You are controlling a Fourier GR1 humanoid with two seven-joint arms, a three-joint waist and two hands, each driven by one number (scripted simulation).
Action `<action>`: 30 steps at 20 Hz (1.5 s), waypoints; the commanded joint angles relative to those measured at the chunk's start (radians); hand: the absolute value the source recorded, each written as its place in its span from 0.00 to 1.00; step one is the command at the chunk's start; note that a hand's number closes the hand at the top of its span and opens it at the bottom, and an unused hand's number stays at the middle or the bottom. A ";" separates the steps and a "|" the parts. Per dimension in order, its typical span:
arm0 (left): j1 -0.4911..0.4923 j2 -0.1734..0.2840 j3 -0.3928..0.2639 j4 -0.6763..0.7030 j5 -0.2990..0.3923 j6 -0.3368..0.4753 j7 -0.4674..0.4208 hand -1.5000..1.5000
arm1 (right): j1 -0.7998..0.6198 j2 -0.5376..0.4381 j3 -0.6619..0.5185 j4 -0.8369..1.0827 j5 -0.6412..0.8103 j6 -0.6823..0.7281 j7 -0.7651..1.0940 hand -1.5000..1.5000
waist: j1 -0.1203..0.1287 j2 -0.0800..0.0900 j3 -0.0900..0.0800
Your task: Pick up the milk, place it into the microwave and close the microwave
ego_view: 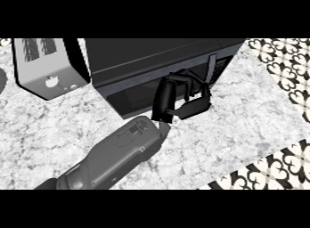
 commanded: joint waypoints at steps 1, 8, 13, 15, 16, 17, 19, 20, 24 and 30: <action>-0.059 0.000 0.045 0.082 0.038 -0.028 -0.008 1.00 | -0.003 -0.019 -0.006 -0.009 -0.029 0.000 0.017 0.00 | -0.009 0.009 0.000; -0.062 0.000 0.047 0.102 0.068 -0.032 -0.060 1.00 | -0.010 -0.039 -0.020 -0.009 -0.074 -0.008 0.035 0.00 | -0.011 0.012 0.001; -0.066 0.000 0.033 0.101 0.093 -0.033 -0.092 1.00 | -0.023 -0.066 -0.032 0.003 -0.090 -0.005 0.050 0.00 | -0.012 0.018 0.002; -0.060 0.000 0.034 0.118 0.099 -0.033 -0.104 1.00 | -0.020 -0.071 -0.040 0.000 -0.109 -0.009 0.054 0.00 | -0.015 0.016 0.002; -0.061 0.000 0.032 0.114 0.109 -0.037 -0.104 1.00 | -0.022 -0.074 -0.037 -0.001 -0.118 -0.010 0.059 0.00 | -0.018 0.019 0.001; -0.067 0.000 0.030 0.117 0.109 -0.039 -0.112 1.00 | -0.031 -0.077 -0.034 -0.001 -0.121 -0.019 0.067 0.00 | -0.004 0.019 0.000; -0.073 0.000 0.024 0.117 0.119 -0.046 -0.117 1.00 | -0.028 -0.086 -0.038 0.000 -0.127 -0.014 0.072 0.00 | -0.015 0.019 0.002; -0.069 0.000 0.029 0.125 0.125 -0.040 -0.121 1.00 | -0.033 -0.088 -0.042 -0.007 -0.133 -0.014 0.069 0.00 | -0.014 0.019 0.001; -0.073 0.000 0.018 0.133 0.139 -0.043 -0.140 1.00 | -0.033 -0.102 -0.047 0.000 -0.160 -0.010 0.079 0.00 | -0.018 0.017 0.003; -0.078 0.000 0.000 0.134 0.166 -0.048 -0.167 1.00 | -0.050 -0.126 -0.020 -0.011 -0.208 0.027 0.096 0.00 | -0.012 0.023 0.003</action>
